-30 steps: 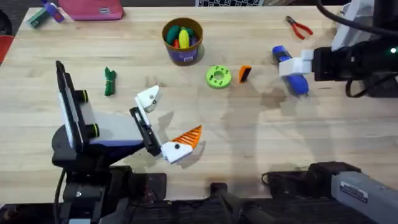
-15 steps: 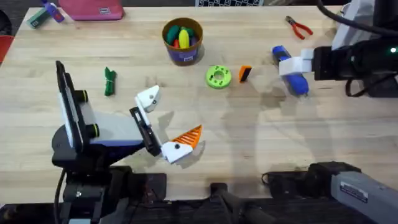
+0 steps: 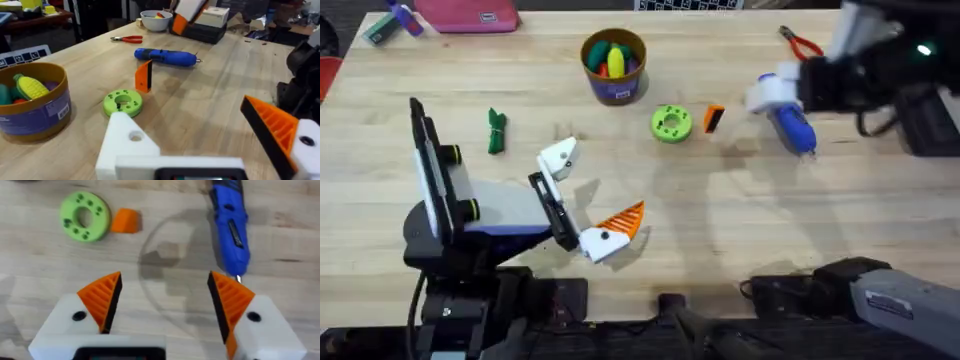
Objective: Pick up the gripper from the table and insert it into the empty holder that is missing its gripper. Then pick up a screw, insert it into the mounting hole, and use the screwdriver to tighten it. Finally, clean up the table by picking up the vegetable and placing it into the bucket.
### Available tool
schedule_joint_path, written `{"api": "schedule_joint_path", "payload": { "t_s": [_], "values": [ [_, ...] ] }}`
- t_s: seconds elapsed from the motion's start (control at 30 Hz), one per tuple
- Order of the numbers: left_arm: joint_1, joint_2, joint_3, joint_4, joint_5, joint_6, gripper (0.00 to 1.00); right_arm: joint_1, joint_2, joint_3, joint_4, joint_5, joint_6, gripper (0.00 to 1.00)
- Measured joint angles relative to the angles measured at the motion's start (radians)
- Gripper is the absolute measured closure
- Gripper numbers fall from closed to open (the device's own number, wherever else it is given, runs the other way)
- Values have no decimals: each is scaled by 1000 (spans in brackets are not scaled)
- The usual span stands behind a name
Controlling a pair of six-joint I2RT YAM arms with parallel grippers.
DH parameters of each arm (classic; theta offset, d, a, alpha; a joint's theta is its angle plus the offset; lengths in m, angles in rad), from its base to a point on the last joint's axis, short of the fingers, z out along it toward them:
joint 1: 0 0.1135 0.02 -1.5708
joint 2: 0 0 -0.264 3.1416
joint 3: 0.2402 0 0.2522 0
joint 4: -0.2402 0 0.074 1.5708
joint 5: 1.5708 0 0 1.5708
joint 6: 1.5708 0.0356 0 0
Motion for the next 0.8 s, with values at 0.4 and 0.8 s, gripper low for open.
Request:
{"api": "schedule_joint_path", "payload": {
  "t_s": [0.4,0.8],
  "values": [
    [0,0,0,0,0,0,15,143,441,386,-136,26,210,8],
    [0,0,0,0,0,0,15,163,623,470,-159,21,315,8]
  ]
}}
